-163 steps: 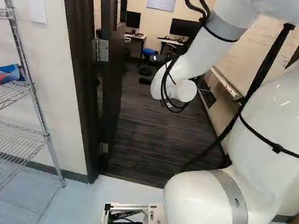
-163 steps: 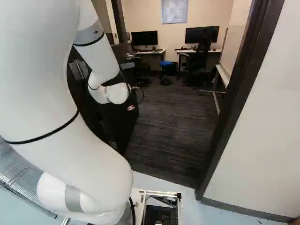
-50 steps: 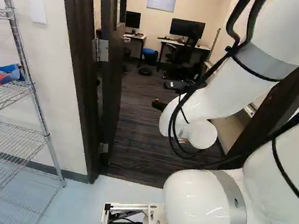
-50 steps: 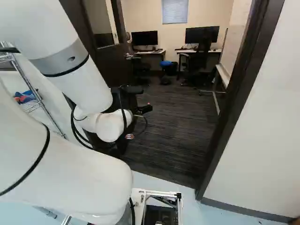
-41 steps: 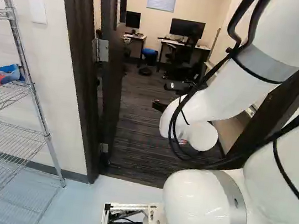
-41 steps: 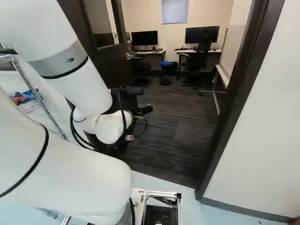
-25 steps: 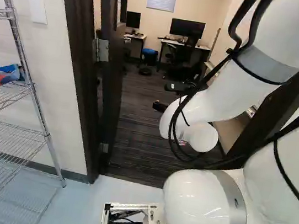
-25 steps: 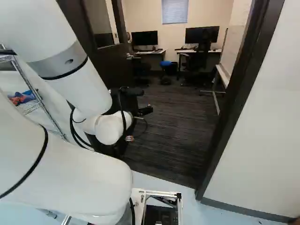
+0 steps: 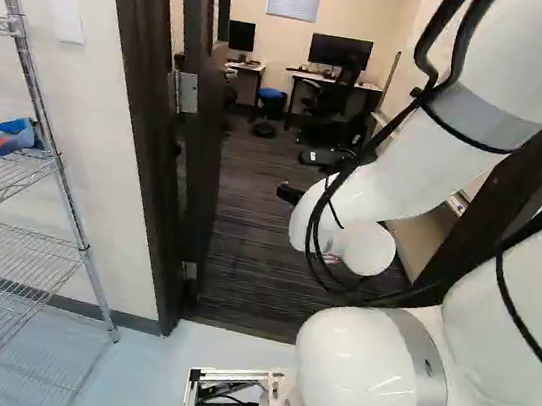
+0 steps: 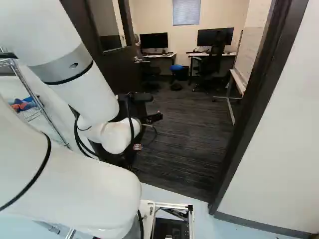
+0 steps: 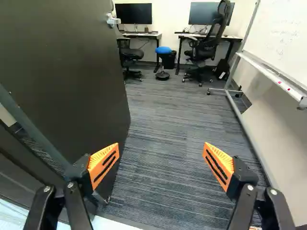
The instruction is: Open the door and move inside
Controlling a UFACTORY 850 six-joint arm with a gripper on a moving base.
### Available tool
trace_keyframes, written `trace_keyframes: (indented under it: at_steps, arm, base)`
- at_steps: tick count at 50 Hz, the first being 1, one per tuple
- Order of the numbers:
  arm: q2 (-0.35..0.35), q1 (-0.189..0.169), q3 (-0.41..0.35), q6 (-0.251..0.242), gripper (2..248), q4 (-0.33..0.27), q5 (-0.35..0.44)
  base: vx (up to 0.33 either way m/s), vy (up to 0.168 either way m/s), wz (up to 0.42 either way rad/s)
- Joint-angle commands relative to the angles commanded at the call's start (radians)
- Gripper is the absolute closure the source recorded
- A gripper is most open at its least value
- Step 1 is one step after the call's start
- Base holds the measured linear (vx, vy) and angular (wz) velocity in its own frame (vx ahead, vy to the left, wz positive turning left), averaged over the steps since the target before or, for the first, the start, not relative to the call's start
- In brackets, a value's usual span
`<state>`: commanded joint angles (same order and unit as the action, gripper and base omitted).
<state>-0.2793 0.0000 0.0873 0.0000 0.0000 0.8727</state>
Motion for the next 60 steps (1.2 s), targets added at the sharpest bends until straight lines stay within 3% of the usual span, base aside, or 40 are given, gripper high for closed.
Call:
trace_keyframes:
  at_steps: [37, 60]
  arm:
    - [0.000, 0.000, 0.000, 0.000, 3, 0.000, 0.000]
    - [0.000, 0.000, 0.000, 0.000, 3, 0.000, 0.000]
  base:
    - [0.063, -0.026, -0.139]
    - [0.049, -0.010, -0.018]
